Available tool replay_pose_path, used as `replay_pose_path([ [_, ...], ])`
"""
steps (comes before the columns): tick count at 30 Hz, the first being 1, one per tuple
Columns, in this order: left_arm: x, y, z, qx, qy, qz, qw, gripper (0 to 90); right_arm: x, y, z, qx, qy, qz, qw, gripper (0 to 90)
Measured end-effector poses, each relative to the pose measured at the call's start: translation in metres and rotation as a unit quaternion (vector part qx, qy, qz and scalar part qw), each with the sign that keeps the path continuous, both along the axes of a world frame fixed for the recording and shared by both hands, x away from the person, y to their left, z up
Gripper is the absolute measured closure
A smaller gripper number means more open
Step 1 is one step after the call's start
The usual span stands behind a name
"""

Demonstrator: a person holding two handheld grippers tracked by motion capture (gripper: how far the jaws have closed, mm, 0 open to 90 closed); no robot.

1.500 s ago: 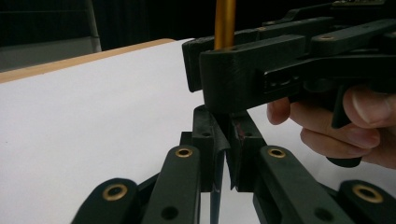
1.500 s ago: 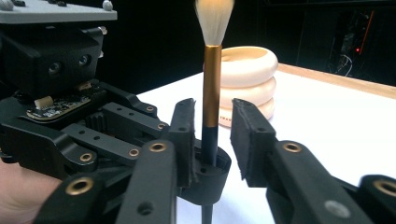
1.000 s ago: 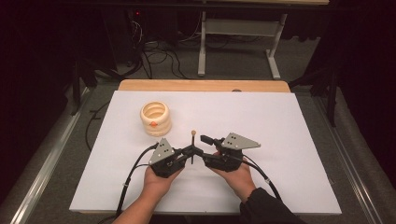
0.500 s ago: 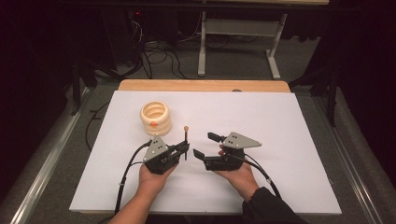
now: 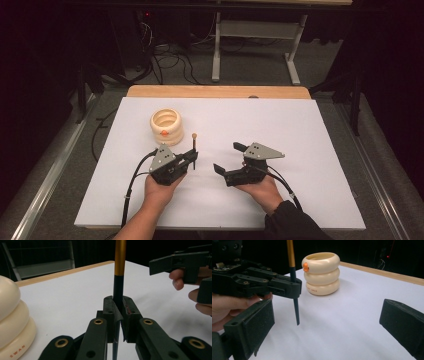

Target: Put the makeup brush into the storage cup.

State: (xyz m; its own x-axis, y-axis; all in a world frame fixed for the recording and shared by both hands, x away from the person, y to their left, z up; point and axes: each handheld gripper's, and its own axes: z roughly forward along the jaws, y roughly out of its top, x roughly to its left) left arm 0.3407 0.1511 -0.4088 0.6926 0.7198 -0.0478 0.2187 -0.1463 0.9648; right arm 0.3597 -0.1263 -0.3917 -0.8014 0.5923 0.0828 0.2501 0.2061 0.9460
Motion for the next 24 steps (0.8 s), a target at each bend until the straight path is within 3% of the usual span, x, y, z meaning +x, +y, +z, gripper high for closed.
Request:
replay_pose_path([
  [24, -0.001, 0.017, 0.004, 0.010, -0.005, 0.017, 0.9998, 83.0, -0.001, -0.037, -0.003, -0.022, -0.008, -0.035, 0.9991, 0.9],
])
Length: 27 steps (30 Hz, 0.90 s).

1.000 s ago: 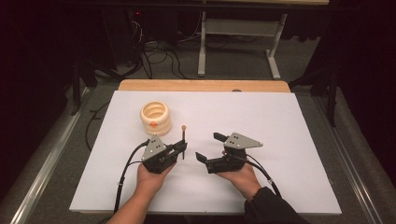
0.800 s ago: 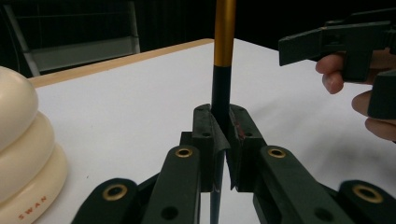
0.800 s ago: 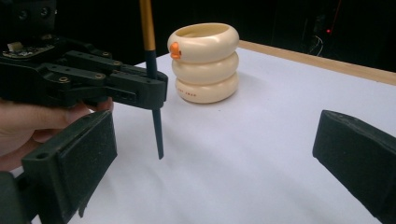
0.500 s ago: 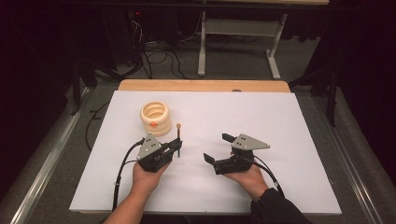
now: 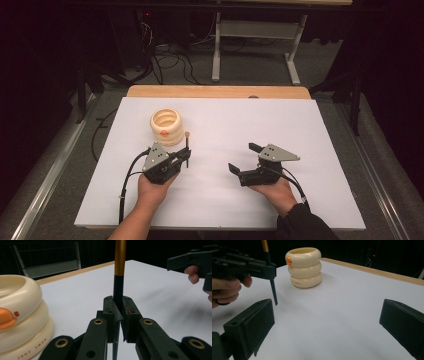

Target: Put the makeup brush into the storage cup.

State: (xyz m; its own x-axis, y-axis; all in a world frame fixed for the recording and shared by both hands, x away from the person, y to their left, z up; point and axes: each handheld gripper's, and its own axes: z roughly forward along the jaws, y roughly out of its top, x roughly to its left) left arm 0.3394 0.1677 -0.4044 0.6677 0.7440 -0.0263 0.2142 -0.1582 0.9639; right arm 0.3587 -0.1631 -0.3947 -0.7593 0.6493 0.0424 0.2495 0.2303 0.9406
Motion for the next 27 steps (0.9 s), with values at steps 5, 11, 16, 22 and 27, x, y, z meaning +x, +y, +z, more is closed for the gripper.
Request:
replay_pose_path([
  [5, 0.000, 0.004, 0.001, -0.001, 0.000, 0.004, 1.0000, 83.0, -0.001, -0.009, -0.001, -0.002, -0.004, -0.010, 0.9999, 0.8],
  [11, -0.001, 0.010, 0.002, -0.002, -0.003, 0.011, 0.9999, 83.0, -0.002, -0.021, -0.002, -0.002, -0.007, -0.022, 0.9997, 0.8],
  [16, -0.003, 0.017, 0.002, -0.001, -0.002, 0.016, 0.9999, 83.0, -0.004, -0.029, -0.003, -0.006, -0.005, -0.032, 0.9995, 0.8],
  [22, -0.004, 0.026, 0.004, -0.006, -0.006, 0.029, 0.9995, 83.0, -0.004, -0.040, -0.006, -0.008, -0.003, -0.044, 0.9990, 0.8],
  [27, -0.004, 0.032, 0.004, -0.009, -0.006, 0.038, 0.9992, 83.0, -0.004, -0.049, -0.009, -0.015, -0.006, -0.057, 0.9982, 0.9],
])
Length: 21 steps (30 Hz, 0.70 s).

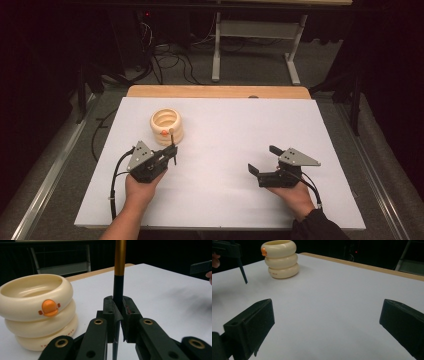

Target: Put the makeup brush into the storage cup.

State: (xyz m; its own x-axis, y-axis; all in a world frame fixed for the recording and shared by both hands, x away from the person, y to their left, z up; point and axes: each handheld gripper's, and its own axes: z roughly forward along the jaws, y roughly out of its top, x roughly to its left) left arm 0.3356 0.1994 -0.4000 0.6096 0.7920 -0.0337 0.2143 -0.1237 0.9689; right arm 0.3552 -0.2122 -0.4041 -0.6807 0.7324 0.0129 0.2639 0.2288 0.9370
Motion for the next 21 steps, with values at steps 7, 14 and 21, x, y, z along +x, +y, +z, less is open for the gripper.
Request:
replay_pose_path([
  [7, 0.000, 0.003, 0.000, 0.002, -0.002, 0.005, 1.0000, 83.0, 0.001, -0.012, -0.003, -0.001, 0.006, -0.015, 0.9999, 0.8],
  [14, 0.000, 0.009, 0.003, -0.003, -0.004, 0.014, 0.9999, 83.0, 0.000, -0.020, -0.004, 0.001, 0.006, -0.023, 0.9997, 0.9],
  [21, 0.001, 0.019, 0.009, -0.015, -0.009, 0.026, 0.9995, 83.1, -0.003, -0.025, -0.004, 0.006, 0.004, -0.025, 0.9997, 0.9],
])
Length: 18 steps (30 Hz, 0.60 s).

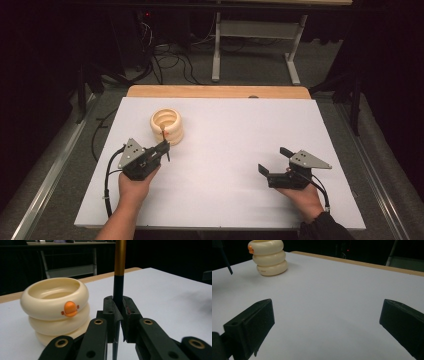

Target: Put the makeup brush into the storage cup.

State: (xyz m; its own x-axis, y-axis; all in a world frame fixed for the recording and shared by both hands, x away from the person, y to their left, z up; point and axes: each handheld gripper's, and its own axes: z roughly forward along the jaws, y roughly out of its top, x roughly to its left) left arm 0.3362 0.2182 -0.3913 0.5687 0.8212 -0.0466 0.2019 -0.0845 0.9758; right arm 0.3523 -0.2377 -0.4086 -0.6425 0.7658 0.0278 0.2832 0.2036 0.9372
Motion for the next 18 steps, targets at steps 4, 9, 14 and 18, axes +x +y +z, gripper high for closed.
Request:
replay_pose_path([
  [4, 0.000, 0.009, 0.004, -0.005, -0.002, 0.013, 0.9999, 83.2, -0.002, -0.003, 0.001, 0.001, -0.005, -0.001, 1.0000, 0.8],
  [9, 0.000, 0.022, 0.009, -0.014, -0.005, 0.029, 0.9995, 83.2, -0.003, -0.004, 0.001, 0.005, -0.003, -0.003, 1.0000, 0.9],
  [14, 0.000, 0.031, 0.010, -0.027, -0.002, 0.040, 0.9988, 83.2, -0.002, -0.004, 0.001, 0.009, -0.003, -0.004, 0.9999, 0.8],
  [18, 0.000, 0.034, 0.010, -0.033, -0.001, 0.042, 0.9986, 83.2, -0.002, -0.004, 0.001, 0.007, -0.004, -0.003, 1.0000, 0.8],
])
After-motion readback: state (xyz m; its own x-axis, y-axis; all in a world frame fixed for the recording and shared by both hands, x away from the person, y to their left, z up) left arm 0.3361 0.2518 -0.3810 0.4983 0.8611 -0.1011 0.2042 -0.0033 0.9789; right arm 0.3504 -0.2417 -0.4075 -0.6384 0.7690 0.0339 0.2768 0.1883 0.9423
